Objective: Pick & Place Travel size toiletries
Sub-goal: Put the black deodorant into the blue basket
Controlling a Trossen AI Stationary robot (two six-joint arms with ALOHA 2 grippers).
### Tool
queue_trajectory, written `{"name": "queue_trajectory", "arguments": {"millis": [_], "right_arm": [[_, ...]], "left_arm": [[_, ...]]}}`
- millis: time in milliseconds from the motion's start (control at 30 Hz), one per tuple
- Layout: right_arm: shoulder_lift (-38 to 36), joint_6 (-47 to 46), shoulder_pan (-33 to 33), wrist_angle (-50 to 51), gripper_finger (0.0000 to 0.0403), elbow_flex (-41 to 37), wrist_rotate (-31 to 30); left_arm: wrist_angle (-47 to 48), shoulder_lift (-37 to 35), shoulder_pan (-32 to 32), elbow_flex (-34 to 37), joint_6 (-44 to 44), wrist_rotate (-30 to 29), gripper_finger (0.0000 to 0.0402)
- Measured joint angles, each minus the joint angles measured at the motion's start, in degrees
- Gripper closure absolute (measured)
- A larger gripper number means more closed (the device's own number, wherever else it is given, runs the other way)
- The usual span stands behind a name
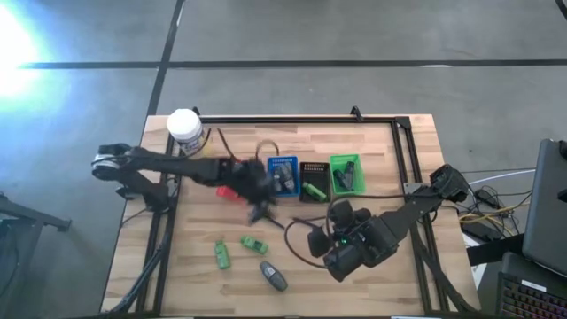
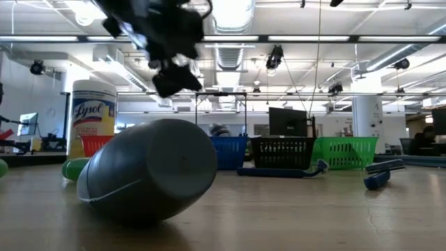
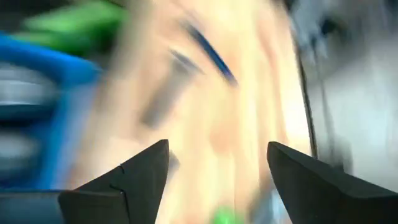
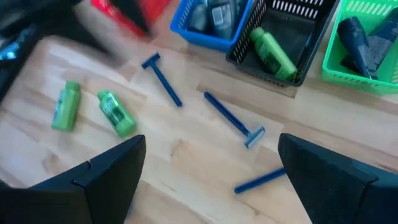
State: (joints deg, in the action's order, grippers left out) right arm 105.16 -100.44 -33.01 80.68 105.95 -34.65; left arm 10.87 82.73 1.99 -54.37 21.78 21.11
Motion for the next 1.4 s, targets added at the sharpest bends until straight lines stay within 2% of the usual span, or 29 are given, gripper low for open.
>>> {"name": "queue_trajectory", "arguments": {"millis": [67,167,300,433,633,833,1167,1300,1400], "right_arm": [[0.00,1.16,0.00,-0.06,0.0039,0.00,1.28],[-0.04,1.97,0.02,-0.04,0.0039,0.00,2.14],[-0.18,2.16,0.02,-0.09,0.0039,0.00,2.83],[-0.46,3.45,0.02,-0.13,0.0039,-0.04,4.77],[-0.52,4.56,-0.31,-0.32,0.0039,0.07,5.18],[-0.51,4.82,-0.95,-0.50,0.0039,0.02,5.18],[-0.48,4.85,-1.64,-0.63,0.0039,-0.07,5.18],[-0.48,4.92,-2.55,-0.54,0.0039,-0.09,5.16],[-0.48,4.90,-3.63,-0.09,0.0039,0.00,5.17]], "left_arm": [[4.68,-0.59,-4.22,0.02,-11.44,0.87,0.0127],[8.54,-0.40,-10.79,0.24,-22.75,-1.62,0.0129],[6.94,2.03,-19.54,0.36,-33.90,-10.08,0.0129],[3.36,5.53,-25.63,0.39,-42.37,-13.51,0.0129],[-4.59,10.95,-29.42,0.11,-39.52,-13.71,0.0119],[-4.73,16.36,-29.49,-3.43,-34.63,-15.22,0.0103],[-4.70,26.35,-29.63,-10.94,-35.20,-9.48,0.0094],[-4.58,28.47,-29.63,-12.23,-34.20,-9.76,0.0107],[-4.40,28.57,-29.63,-12.35,-33.65,-10.17,0.0135]]}}
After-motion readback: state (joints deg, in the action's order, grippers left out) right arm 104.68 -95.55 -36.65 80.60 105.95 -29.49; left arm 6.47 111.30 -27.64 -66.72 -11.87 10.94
